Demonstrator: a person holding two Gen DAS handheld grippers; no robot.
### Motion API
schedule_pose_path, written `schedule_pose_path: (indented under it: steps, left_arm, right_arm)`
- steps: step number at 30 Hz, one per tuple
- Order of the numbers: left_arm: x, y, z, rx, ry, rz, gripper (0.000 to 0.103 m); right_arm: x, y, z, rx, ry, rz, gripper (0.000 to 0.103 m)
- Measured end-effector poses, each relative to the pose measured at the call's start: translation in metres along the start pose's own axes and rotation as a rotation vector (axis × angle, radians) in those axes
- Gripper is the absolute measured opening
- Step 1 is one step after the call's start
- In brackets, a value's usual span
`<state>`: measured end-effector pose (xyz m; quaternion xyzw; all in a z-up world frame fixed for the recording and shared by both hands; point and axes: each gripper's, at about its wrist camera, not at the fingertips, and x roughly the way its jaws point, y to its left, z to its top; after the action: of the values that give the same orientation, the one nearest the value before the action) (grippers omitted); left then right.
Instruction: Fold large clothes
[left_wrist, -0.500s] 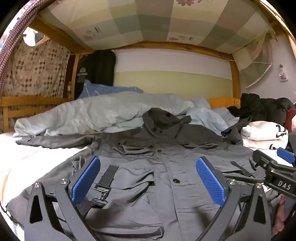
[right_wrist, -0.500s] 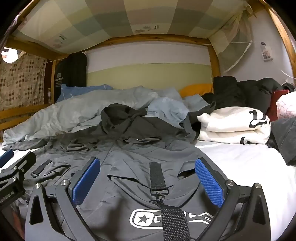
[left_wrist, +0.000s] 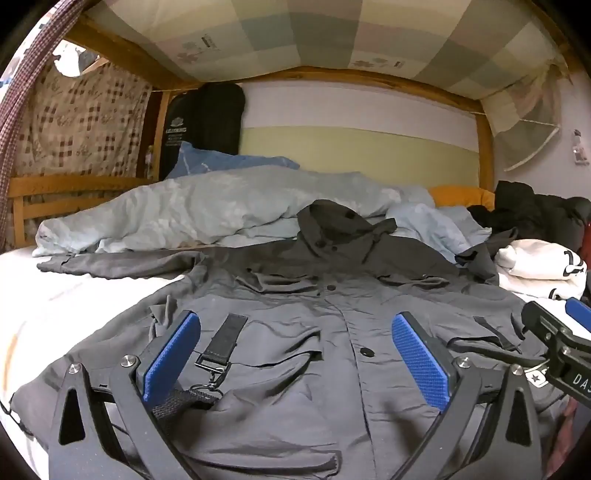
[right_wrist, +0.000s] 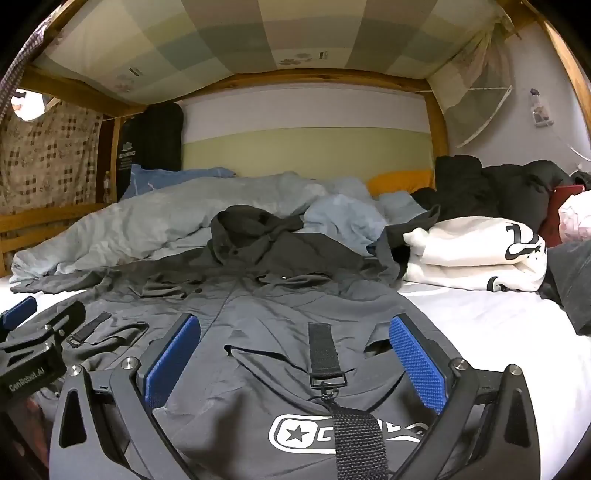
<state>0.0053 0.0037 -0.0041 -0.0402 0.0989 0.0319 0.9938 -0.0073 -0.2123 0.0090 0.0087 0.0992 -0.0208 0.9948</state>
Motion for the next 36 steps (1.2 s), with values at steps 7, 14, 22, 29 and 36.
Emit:
schedule_pose_path:
  steps: [7, 14, 22, 29, 36]
  left_arm:
    - [0.001, -0.001, 0.000, 0.014, 0.006, 0.026, 0.103]
    - [0.005, -0.002, 0.001, 0.009, 0.027, 0.017, 0.103]
    - [-0.003, -0.005, 0.000, 0.020, -0.015, 0.022, 0.103]
    - [-0.001, -0.006, 0.000, 0.021, -0.010, 0.024, 0.103]
    - [-0.005, -0.007, -0.001, 0.032, -0.037, 0.036, 0.103]
  right_arm:
    - [0.003, 0.001, 0.000, -0.002, 0.011, -0.020, 0.103]
    - [0.003, 0.000, 0.001, -0.003, 0.014, -0.029, 0.103]
    - [0.004, -0.001, 0.000, 0.004, 0.014, -0.039, 0.103]
    - [0.006, 0.001, -0.002, -0.003, 0.032, -0.044, 0.103]
    - [0.007, 0.002, -0.002, -0.004, 0.032, -0.044, 0.103]
